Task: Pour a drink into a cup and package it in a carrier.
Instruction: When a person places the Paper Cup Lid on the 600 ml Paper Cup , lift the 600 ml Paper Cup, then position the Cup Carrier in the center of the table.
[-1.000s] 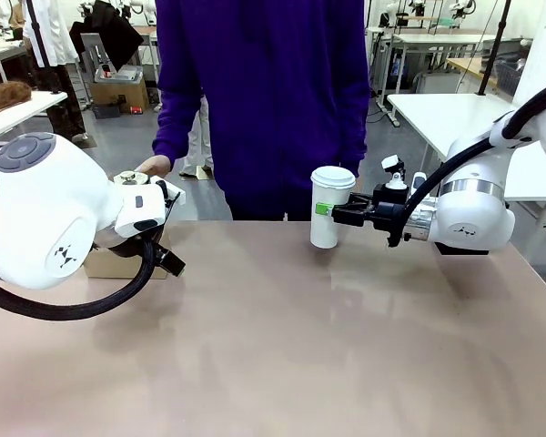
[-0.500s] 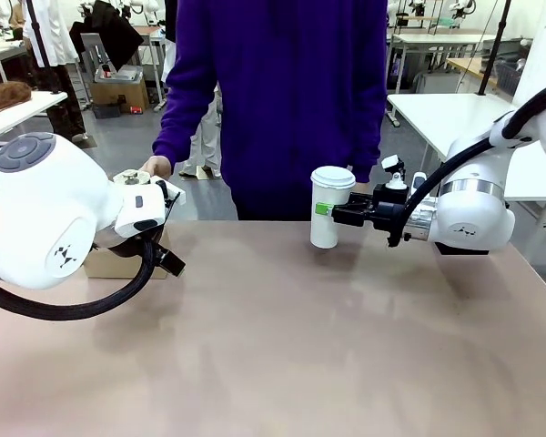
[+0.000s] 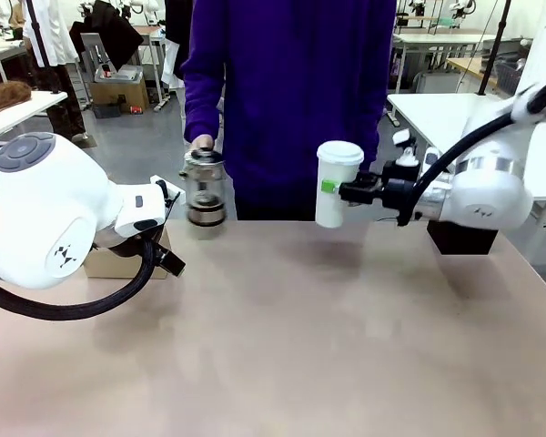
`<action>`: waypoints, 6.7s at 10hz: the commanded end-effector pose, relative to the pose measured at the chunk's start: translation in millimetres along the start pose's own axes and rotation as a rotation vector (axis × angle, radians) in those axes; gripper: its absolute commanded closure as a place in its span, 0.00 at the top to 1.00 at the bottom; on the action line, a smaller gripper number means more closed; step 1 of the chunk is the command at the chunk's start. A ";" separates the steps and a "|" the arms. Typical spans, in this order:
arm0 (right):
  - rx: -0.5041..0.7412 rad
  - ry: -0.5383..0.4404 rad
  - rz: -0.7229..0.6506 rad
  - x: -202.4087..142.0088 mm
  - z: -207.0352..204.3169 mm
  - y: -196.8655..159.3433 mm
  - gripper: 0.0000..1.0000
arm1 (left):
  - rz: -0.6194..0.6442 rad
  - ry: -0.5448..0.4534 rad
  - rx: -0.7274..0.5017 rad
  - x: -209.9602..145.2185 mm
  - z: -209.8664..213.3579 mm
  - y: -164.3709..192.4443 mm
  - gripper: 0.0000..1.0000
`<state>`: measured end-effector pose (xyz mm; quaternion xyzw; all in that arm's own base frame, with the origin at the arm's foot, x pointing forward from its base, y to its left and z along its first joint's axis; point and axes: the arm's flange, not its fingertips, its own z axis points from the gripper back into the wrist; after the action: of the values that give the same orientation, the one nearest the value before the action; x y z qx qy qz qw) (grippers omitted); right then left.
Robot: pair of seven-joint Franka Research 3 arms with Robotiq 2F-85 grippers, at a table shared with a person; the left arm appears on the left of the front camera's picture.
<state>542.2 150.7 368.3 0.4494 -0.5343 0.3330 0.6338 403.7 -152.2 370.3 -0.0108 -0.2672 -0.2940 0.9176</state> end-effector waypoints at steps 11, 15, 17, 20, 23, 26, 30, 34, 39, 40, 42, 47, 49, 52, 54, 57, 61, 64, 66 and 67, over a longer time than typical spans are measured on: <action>0.040 -0.028 0.054 154.7 80.0 113.1 0.80 | 0.001 -0.001 -0.002 -0.3 0.4 0.3 1.00; 0.040 -0.028 0.054 154.7 80.0 113.1 0.80 | 0.001 -0.001 -0.002 -0.3 0.4 0.3 1.00; 0.040 -0.028 0.054 154.7 80.0 113.1 0.80 | 0.001 -0.001 -0.002 -0.3 0.4 0.3 1.00; 0.040 -0.028 0.054 154.7 80.0 113.1 0.80 | 0.001 -0.001 -0.002 -0.3 0.4 0.3 1.00; 0.040 -0.028 0.054 154.7 80.0 113.1 0.80 | -0.001 -0.001 0.000 0.3 0.2 -0.4 1.00; 0.040 -0.028 0.054 154.7 80.0 113.1 0.80 | 0.126 0.113 0.189 28.7 50.8 2.4 1.00; 0.040 -0.028 0.054 154.7 80.0 113.1 0.80 | 0.272 0.161 0.165 59.1 127.3 16.5 1.00; 0.040 -0.028 0.054 154.7 80.0 113.1 0.80 | 0.394 0.187 0.057 86.0 153.2 70.7 1.00; 0.040 -0.028 0.054 154.7 80.0 113.1 0.80 | 0.566 0.220 0.060 118.4 123.4 140.4 1.00; 0.040 -0.028 0.054 154.7 80.0 113.1 0.80 | 0.570 0.230 0.053 119.9 118.0 147.1 1.00; 0.040 -0.028 0.054 154.7 80.0 113.1 0.80 | 0.581 0.269 0.066 124.9 104.2 158.7 1.00; 0.040 -0.028 0.054 154.7 80.0 113.1 0.80 | 0.575 0.307 0.065 119.2 76.7 160.2 1.00; 0.040 -0.028 0.054 154.7 80.0 113.1 0.80 | 0.552 0.307 0.080 122.7 79.1 153.6 1.00; 0.040 -0.028 0.054 154.7 80.0 113.1 0.80 | 0.600 0.330 0.062 122.8 72.0 161.1 0.40; 0.040 -0.028 0.054 154.7 80.0 113.1 0.80 | 0.616 0.340 0.065 123.7 71.4 163.3 0.00; 0.040 -0.028 0.054 154.7 80.0 113.1 0.80 | 0.665 0.342 0.091 123.8 66.8 171.3 0.00; 0.040 -0.028 0.054 154.7 80.0 113.1 0.80 | 0.693 0.355 0.131 122.7 66.3 178.2 0.00; 0.040 -0.028 0.054 154.7 80.0 113.1 0.80 | 0.667 0.337 0.093 118.2 63.2 176.0 0.00; 0.040 -0.028 0.054 154.7 80.0 113.1 0.80 | 0.667 0.337 0.093 118.2 63.2 176.0 0.00; 0.040 -0.028 0.054 154.7 80.0 113.1 0.80 | 0.677 0.355 0.091 119.4 64.0 174.7 0.04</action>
<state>440.1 108.7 541.2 0.4490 -0.5446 0.3523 0.6145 550.1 -60.3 508.6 -0.0067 -0.0998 0.0403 0.9942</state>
